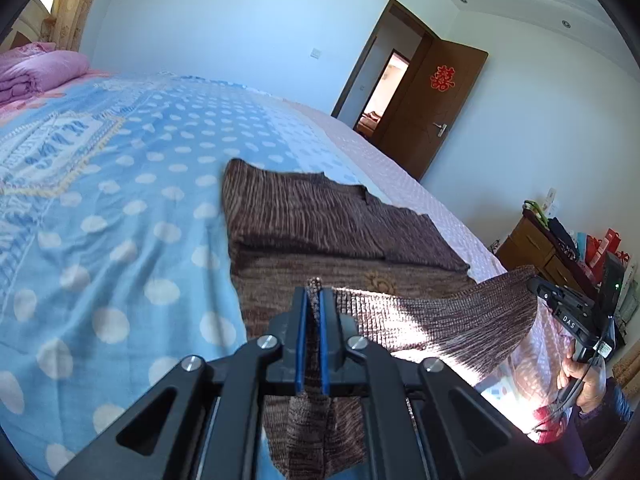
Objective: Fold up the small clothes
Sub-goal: 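Lift the gripped end with both tools and fold it toward the collar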
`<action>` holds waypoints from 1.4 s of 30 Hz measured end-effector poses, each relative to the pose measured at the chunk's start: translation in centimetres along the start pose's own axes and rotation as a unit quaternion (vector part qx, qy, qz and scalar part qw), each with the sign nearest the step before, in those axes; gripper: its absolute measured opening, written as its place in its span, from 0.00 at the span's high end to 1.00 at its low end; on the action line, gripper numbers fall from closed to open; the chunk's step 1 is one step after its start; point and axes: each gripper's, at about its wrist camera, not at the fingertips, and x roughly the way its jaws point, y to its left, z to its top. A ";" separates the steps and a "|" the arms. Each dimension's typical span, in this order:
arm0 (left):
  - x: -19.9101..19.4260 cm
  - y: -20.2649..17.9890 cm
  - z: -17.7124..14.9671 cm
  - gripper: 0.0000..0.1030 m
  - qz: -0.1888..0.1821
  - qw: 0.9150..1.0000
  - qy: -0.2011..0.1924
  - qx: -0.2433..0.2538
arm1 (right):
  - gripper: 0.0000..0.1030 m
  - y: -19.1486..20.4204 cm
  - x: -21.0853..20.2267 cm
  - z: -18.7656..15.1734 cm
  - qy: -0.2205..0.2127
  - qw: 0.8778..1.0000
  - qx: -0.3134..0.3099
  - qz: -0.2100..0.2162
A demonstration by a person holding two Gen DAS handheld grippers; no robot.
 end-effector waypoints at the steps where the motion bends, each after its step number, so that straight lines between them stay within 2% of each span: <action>1: 0.1 0.0 0.4 0.94 0.003 1.000 -0.002 -0.002 | 0.92 0.0 0.0 0.3 -0.002 1.000 0.000 0.000; 9: 1.6 0.4 3.4 0.95 0.016 1.000 -0.022 -0.007 | 0.92 0.2 1.1 3.3 -0.024 1.000 -0.014 -0.014; 23: 5.7 2.0 9.0 0.95 0.035 0.999 -0.038 -0.017 | 0.92 -1.9 6.6 7.4 -0.018 1.000 0.018 -0.015; 32: 8.1 3.7 10.7 0.97 0.052 0.997 -0.045 -0.041 | 0.92 -2.2 10.1 9.1 -0.013 1.000 0.017 -0.018; 35: 9.0 4.1 10.8 0.97 0.061 0.997 -0.034 -0.036 | 0.92 -2.2 11.1 9.2 -0.007 1.000 0.012 -0.020; 38: 10.1 3.6 10.2 0.97 0.036 0.999 0.008 -0.010 | 0.92 -2.4 11.5 8.9 0.000 1.000 0.018 -0.015; 40: 11.3 2.9 9.4 0.89 0.031 0.998 0.044 0.019 | 0.92 -2.5 11.5 8.6 0.003 1.000 0.020 -0.011; 41: 11.7 2.7 9.1 0.79 0.032 0.998 0.055 0.024 | 0.92 -2.5 11.7 8.4 0.004 1.000 0.022 -0.009; 42: 12.6 2.5 8.6 0.64 0.037 0.996 0.074 0.029 | 0.92 -2.5 11.7 8.3 0.006 1.000 0.024 -0.009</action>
